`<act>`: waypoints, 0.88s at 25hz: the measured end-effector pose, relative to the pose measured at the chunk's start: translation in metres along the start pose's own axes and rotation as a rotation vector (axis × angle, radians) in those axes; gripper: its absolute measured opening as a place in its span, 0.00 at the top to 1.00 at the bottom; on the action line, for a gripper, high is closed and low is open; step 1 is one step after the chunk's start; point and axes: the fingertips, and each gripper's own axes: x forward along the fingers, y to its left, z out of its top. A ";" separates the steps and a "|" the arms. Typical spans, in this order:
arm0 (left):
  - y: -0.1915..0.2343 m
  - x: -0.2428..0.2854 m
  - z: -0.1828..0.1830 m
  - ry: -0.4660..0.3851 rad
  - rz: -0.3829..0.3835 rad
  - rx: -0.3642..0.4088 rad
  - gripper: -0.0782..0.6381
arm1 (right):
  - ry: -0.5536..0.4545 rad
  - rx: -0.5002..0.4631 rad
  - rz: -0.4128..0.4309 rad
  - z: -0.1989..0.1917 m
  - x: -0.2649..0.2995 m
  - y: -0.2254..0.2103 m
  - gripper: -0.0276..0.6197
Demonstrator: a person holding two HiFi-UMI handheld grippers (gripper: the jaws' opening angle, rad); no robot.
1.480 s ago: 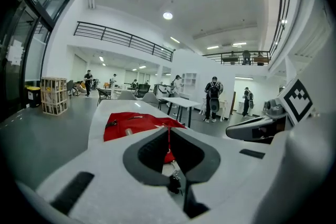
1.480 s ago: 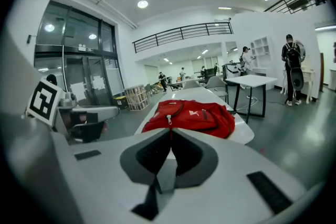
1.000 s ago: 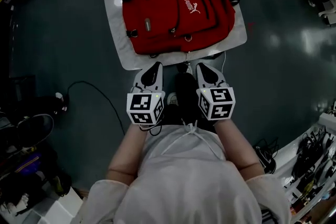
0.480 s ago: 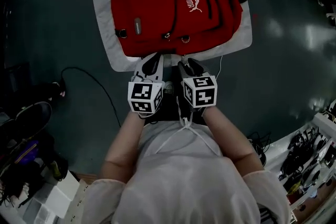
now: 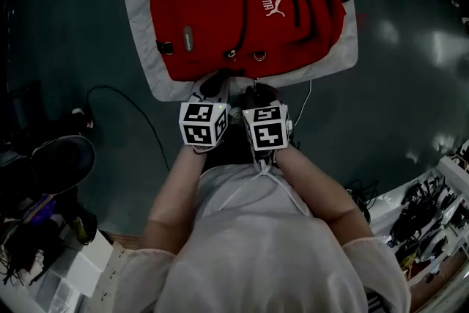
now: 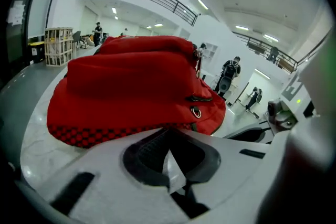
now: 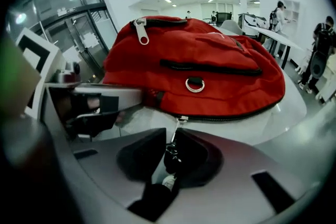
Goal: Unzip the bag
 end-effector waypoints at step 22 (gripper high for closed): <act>0.010 0.014 -0.006 0.116 0.096 0.039 0.86 | 0.020 -0.230 0.067 -0.001 -0.011 -0.034 0.91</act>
